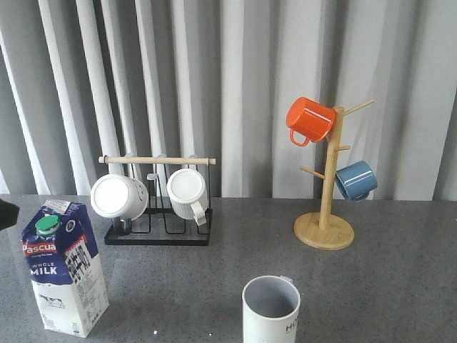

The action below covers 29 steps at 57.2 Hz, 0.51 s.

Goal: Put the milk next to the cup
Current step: 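Lower the left gripper onto the top of the Pascual milk carton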

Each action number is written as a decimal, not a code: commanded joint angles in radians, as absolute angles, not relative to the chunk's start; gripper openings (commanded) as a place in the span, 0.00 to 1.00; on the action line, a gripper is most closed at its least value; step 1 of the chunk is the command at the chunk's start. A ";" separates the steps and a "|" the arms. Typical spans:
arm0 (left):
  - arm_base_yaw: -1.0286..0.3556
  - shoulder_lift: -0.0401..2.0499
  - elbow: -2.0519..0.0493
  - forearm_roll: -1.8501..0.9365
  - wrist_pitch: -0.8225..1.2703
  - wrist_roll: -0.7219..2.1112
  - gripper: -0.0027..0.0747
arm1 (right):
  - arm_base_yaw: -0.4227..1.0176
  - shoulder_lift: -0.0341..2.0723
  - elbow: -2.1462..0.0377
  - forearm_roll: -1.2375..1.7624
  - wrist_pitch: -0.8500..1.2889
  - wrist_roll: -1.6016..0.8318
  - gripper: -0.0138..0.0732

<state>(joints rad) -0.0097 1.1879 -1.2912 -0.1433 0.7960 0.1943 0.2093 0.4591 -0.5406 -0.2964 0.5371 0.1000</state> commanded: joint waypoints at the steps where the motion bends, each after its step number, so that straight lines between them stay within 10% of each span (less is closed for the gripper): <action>1: -0.011 1.240 -1.402 -0.200 0.755 0.241 0.75 | 0.206 0.464 -0.568 -0.308 0.468 0.093 0.15; 29: -0.011 1.491 -1.676 -0.249 0.912 0.249 0.73 | 0.206 0.464 -0.568 -0.308 0.471 0.093 0.15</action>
<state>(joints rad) -0.0097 1.5055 -1.6378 -0.2272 0.9555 0.2473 0.2093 0.4591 -0.5406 -0.2964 0.5371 0.1000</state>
